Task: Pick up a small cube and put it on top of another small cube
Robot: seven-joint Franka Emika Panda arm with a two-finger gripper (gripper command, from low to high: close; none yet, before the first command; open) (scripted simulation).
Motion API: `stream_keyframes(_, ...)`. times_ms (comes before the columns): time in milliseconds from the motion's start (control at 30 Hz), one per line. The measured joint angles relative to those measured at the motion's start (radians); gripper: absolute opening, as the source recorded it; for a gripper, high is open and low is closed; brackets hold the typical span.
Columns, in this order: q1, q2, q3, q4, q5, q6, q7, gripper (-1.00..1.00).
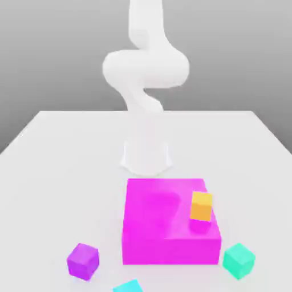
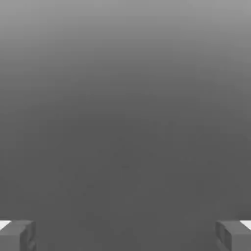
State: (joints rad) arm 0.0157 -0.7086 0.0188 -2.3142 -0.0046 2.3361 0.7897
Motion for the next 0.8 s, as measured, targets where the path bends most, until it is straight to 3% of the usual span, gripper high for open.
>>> stream_keyframes(800, 0.178, 0.877, 0.168, -0.138, -0.109, 0.352, -0.056, 0.00)
